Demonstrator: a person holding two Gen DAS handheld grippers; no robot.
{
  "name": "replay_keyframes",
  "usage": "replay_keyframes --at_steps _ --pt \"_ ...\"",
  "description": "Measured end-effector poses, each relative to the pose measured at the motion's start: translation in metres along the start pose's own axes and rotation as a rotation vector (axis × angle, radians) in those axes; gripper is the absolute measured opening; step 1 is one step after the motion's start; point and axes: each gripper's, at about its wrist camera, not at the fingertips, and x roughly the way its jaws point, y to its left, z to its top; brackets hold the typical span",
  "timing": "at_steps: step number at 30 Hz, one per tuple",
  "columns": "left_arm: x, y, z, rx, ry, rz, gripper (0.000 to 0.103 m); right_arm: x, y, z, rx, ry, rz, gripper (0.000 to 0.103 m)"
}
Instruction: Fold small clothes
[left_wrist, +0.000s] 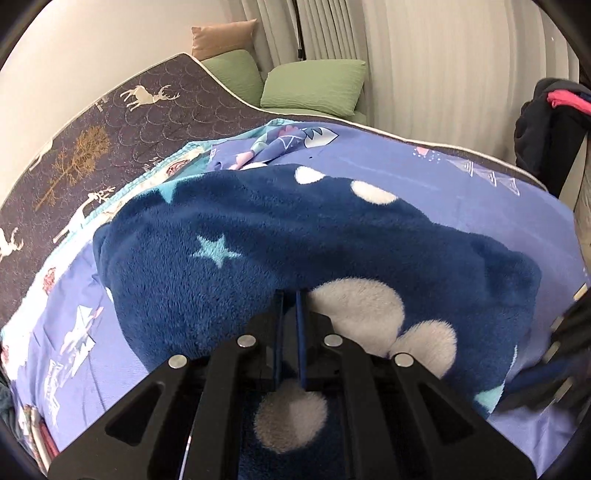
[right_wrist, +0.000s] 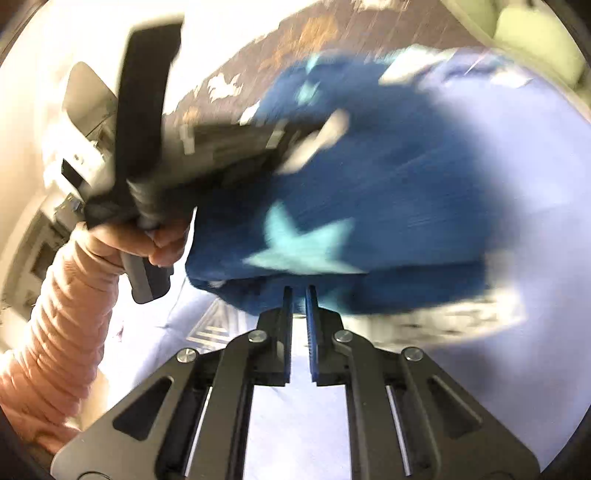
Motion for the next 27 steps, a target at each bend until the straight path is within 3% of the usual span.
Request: replay_keyframes --at_steps 3,4,6,10,13,15,19,21,23,27 --pt "0.003 -0.004 0.003 -0.004 0.001 0.001 0.004 -0.042 -0.015 0.007 0.025 -0.122 -0.048 0.037" --pt "0.003 -0.006 0.003 0.003 0.000 0.006 0.004 -0.050 -0.017 0.008 0.037 -0.151 -0.058 0.040" --pt "0.004 -0.008 0.003 0.013 0.001 0.015 0.004 -0.057 -0.023 0.015 0.066 -0.193 -0.064 0.040" --pt "0.004 -0.007 0.003 -0.006 0.001 0.003 0.004 -0.036 -0.018 0.040 0.016 -0.208 -0.015 0.022" --pt "0.005 -0.006 0.002 -0.029 -0.008 -0.049 0.004 0.024 -0.043 0.033 0.024 -0.045 -0.245 0.004" --pt "0.005 -0.014 0.000 -0.007 -0.027 -0.043 0.004 0.025 -0.059 0.026 0.107 -0.070 -0.200 0.003" --pt "-0.002 -0.013 0.005 0.030 -0.019 -0.031 0.004 0.010 -0.039 0.033 0.058 -0.042 -0.257 0.002" --pt "-0.014 0.001 0.009 -0.011 -0.038 -0.051 0.004 -0.002 -0.028 0.036 0.037 -0.049 -0.249 0.003" --pt "-0.028 0.021 0.015 -0.055 -0.086 -0.017 0.004 -0.013 -0.016 0.048 -0.008 -0.086 -0.235 0.009" --pt "-0.033 0.069 0.030 -0.181 -0.119 0.062 0.000 -0.022 0.011 0.079 -0.111 -0.153 -0.224 0.010"
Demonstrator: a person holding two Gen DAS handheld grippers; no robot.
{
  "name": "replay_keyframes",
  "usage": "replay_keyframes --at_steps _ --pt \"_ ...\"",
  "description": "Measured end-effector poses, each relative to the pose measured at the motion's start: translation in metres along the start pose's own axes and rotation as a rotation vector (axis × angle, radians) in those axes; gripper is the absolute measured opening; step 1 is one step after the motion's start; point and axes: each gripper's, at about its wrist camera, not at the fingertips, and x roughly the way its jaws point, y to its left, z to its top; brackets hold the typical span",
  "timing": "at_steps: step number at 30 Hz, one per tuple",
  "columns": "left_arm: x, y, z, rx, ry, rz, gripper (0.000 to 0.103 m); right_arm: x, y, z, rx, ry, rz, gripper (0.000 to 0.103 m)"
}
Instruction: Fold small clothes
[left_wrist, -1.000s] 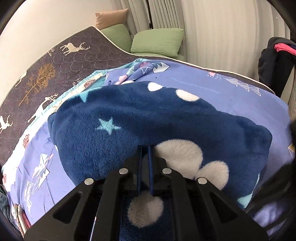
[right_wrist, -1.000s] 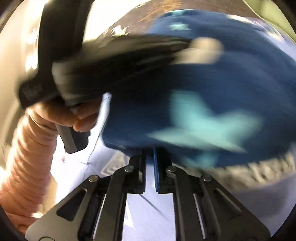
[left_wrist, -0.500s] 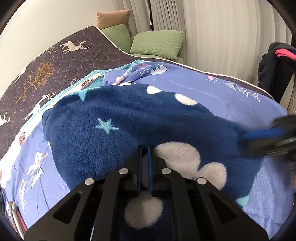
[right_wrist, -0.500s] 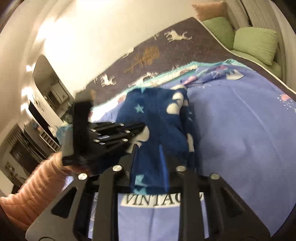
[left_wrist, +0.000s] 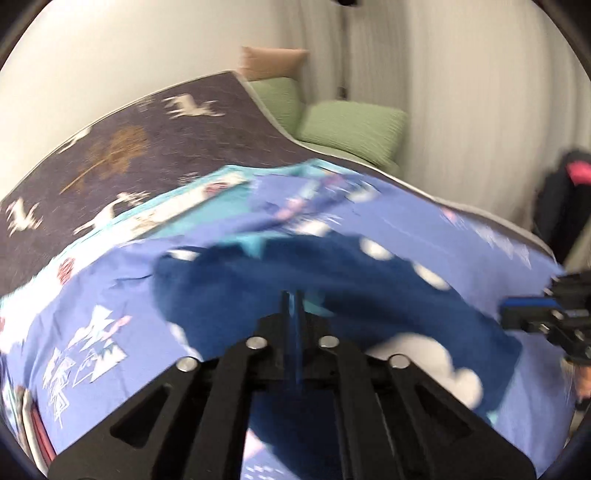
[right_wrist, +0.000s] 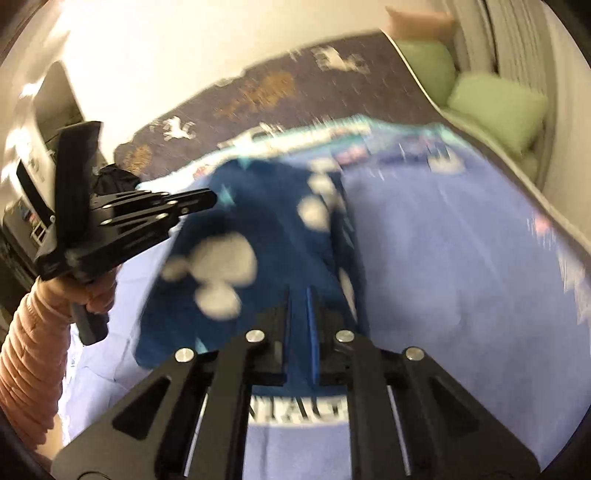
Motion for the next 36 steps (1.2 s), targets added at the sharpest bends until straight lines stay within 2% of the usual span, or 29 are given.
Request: replay_keyframes --at_steps 3,4,5,7,9,11,14,16,18,20,22,23,25,26,27,28,29,30,32,36 --pt "0.028 0.023 0.009 -0.074 0.044 0.046 0.000 0.013 0.014 0.023 -0.037 -0.045 0.017 0.012" --pt "0.038 0.028 0.008 -0.091 0.064 0.043 0.000 0.026 0.016 0.027 -0.034 -0.033 0.019 0.017" --pt "0.060 0.031 0.002 -0.102 0.113 0.032 0.000 0.040 0.015 0.025 -0.027 -0.002 -0.006 0.023" --pt "0.095 0.029 -0.015 -0.092 0.192 0.040 0.000 0.090 0.000 0.008 0.003 0.135 -0.102 0.024" --pt "0.107 0.016 -0.024 -0.076 0.161 0.075 0.000 0.104 -0.005 -0.004 -0.027 0.118 -0.132 0.024" --pt "0.108 0.010 -0.021 -0.040 0.167 0.087 0.000 0.095 -0.003 -0.003 -0.008 0.122 -0.163 0.024" --pt "0.099 0.019 -0.018 -0.029 0.175 0.062 0.000 0.096 0.001 0.001 -0.038 0.147 -0.162 0.025" --pt "0.086 0.024 -0.012 -0.034 0.154 0.044 0.000 0.091 0.000 0.012 -0.005 0.187 -0.133 0.026" --pt "0.075 0.028 -0.004 -0.026 0.120 0.043 0.008 0.079 0.001 0.023 0.019 0.189 -0.115 0.026" --pt "0.067 0.034 0.004 -0.045 0.080 0.064 0.014 0.069 0.017 0.044 -0.056 0.132 -0.146 0.026" --pt "0.063 0.047 0.014 -0.092 0.050 0.083 0.016 0.076 0.027 0.063 -0.098 0.106 -0.150 0.029" --pt "0.066 0.057 0.019 -0.131 0.045 0.093 0.018 0.083 0.029 0.073 -0.097 0.106 -0.126 0.032" --pt "0.081 0.069 0.019 -0.162 0.073 0.134 0.021 0.105 0.027 0.092 -0.058 0.119 -0.059 0.033" --pt "0.091 0.072 0.016 -0.162 0.098 0.153 0.022 0.119 0.024 0.096 -0.047 0.131 -0.053 0.033" --pt "0.105 0.075 0.009 -0.159 0.132 0.180 0.023 0.135 0.022 0.097 -0.047 0.157 -0.080 0.033" --pt "0.125 0.076 -0.002 -0.145 0.172 0.225 0.024 0.163 0.014 0.090 -0.054 0.225 -0.158 0.035" --pt "0.132 0.074 -0.009 -0.127 0.167 0.249 0.025 0.186 0.005 0.078 -0.045 0.286 -0.168 0.036" --pt "0.136 0.068 -0.012 -0.118 0.142 0.271 0.024 0.199 -0.003 0.068 -0.038 0.285 -0.159 0.036" --pt "0.140 0.061 -0.008 -0.112 0.134 0.300 0.022 0.193 -0.005 0.066 -0.019 0.248 -0.167 0.035" --pt "0.131 0.057 0.000 -0.028 0.151 0.325 0.024 0.189 0.002 0.065 -0.059 0.244 -0.183 0.036"
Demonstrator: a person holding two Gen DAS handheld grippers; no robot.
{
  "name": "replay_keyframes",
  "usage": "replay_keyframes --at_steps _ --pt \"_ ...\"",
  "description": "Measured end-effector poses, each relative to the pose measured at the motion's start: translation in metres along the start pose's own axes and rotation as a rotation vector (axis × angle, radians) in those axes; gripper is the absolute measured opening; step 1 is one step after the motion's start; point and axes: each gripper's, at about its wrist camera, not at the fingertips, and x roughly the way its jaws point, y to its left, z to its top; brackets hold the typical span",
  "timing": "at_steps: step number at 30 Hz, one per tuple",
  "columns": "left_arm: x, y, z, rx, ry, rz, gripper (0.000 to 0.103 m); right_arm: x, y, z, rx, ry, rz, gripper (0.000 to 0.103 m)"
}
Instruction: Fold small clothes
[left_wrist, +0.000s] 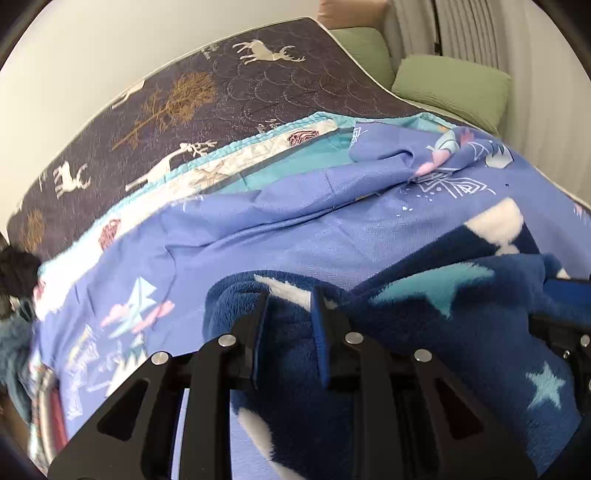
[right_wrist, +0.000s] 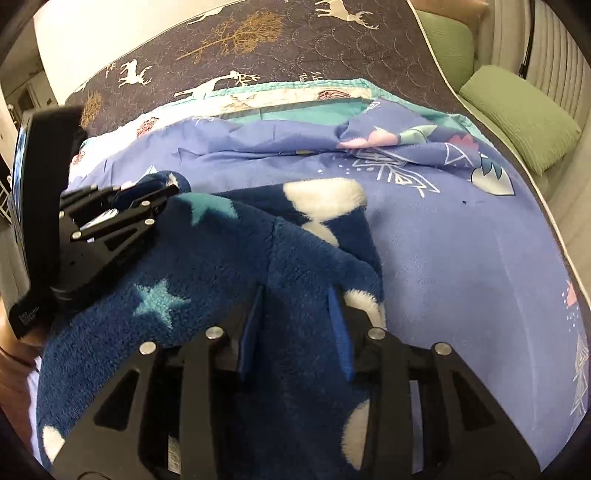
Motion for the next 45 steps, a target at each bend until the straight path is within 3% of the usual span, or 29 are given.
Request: replay_keyframes --at_steps 4,6,7,10,15,16,19,22,25,28,31,36,38,43,45 --pt "-0.048 0.005 -0.004 0.028 -0.080 -0.011 0.033 -0.031 -0.008 -0.010 0.017 -0.068 0.036 0.040" --pt "-0.083 0.003 -0.018 0.064 -0.139 -0.047 0.057 -0.056 -0.015 -0.021 0.046 -0.102 0.049 0.053" --pt "-0.104 0.002 -0.029 0.078 -0.175 -0.062 0.061 -0.077 -0.021 -0.034 0.059 -0.131 0.058 0.063" --pt "-0.153 -0.001 -0.068 0.075 -0.222 -0.130 0.062 -0.110 -0.034 -0.066 0.068 -0.155 0.090 0.064" --pt "-0.193 -0.015 -0.120 0.002 -0.213 -0.277 0.062 -0.148 -0.050 -0.127 0.106 -0.154 0.112 0.064" --pt "-0.196 -0.021 -0.130 -0.008 -0.200 -0.298 0.062 -0.151 -0.050 -0.135 0.117 -0.147 0.116 0.064" --pt "-0.195 -0.028 -0.142 -0.062 -0.202 -0.266 0.064 -0.153 -0.057 -0.159 0.180 -0.110 0.142 0.067" --pt "-0.178 -0.025 -0.142 -0.126 -0.135 -0.306 0.069 -0.149 -0.067 -0.180 0.281 -0.068 0.193 0.070" --pt "-0.167 -0.033 -0.144 -0.105 -0.095 -0.291 0.070 -0.142 -0.071 -0.192 0.368 -0.023 0.266 0.071" --pt "-0.169 -0.047 -0.144 -0.036 -0.113 -0.225 0.070 -0.141 -0.066 -0.195 0.366 -0.013 0.254 0.073" --pt "-0.175 -0.042 -0.143 -0.045 -0.126 -0.224 0.069 -0.142 -0.057 -0.194 0.357 -0.001 0.280 0.077" --pt "-0.186 -0.013 -0.145 -0.197 -0.131 -0.357 0.073 -0.140 -0.053 -0.195 0.407 0.022 0.343 0.089" --pt "-0.184 -0.002 -0.145 -0.279 -0.132 -0.428 0.076 -0.134 -0.059 -0.196 0.476 0.040 0.377 0.091" --pt "-0.162 0.003 -0.142 -0.395 -0.079 -0.497 0.077 -0.112 -0.075 -0.198 0.721 0.083 0.489 0.095" --pt "-0.145 0.001 -0.140 -0.434 -0.042 -0.539 0.084 -0.104 -0.077 -0.196 0.786 0.097 0.523 0.097"
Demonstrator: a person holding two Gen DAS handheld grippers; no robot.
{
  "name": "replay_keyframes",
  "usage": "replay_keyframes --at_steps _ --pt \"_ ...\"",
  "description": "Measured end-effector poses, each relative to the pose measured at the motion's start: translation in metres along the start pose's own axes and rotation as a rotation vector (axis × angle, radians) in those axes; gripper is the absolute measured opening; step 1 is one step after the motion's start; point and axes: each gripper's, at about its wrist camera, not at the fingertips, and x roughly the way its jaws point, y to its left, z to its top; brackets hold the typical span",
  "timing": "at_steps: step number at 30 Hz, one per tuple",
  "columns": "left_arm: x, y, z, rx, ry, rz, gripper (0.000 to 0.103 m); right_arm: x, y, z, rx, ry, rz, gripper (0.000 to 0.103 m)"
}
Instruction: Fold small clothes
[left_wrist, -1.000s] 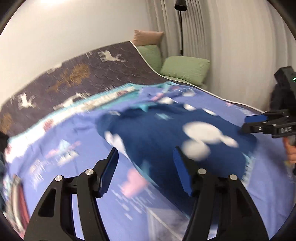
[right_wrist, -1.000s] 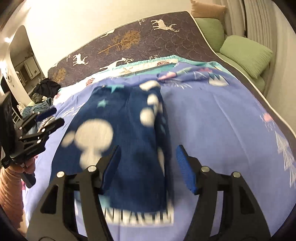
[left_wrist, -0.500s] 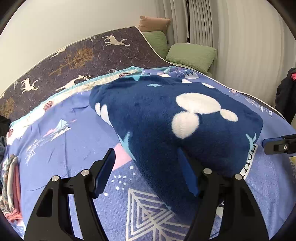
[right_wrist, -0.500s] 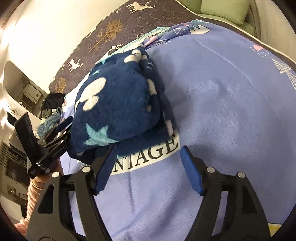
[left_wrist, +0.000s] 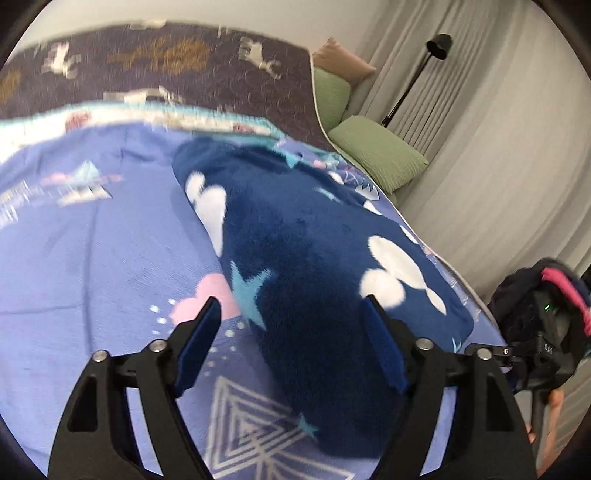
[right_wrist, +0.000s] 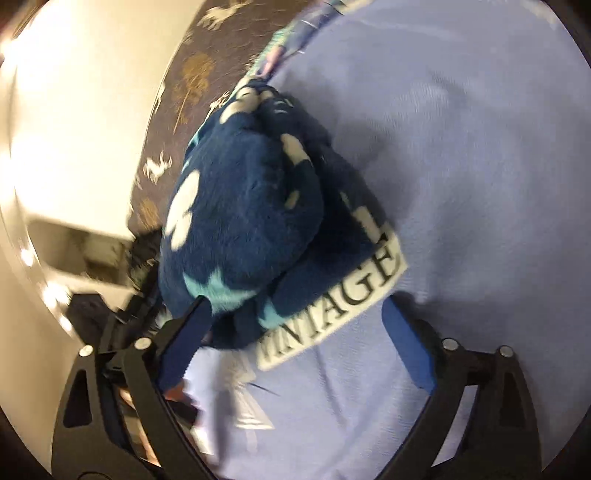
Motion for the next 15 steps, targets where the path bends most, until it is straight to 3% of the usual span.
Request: replay_keyframes --at_steps 7,15 --pt "0.032 0.022 -0.005 -0.158 0.087 -0.123 0.091 0.028 0.012 0.015 0.057 -0.052 0.010 0.101" --pt "0.027 0.021 0.006 -0.103 0.057 -0.144 0.091 0.042 0.022 0.022 0.044 -0.135 -0.014 0.101"
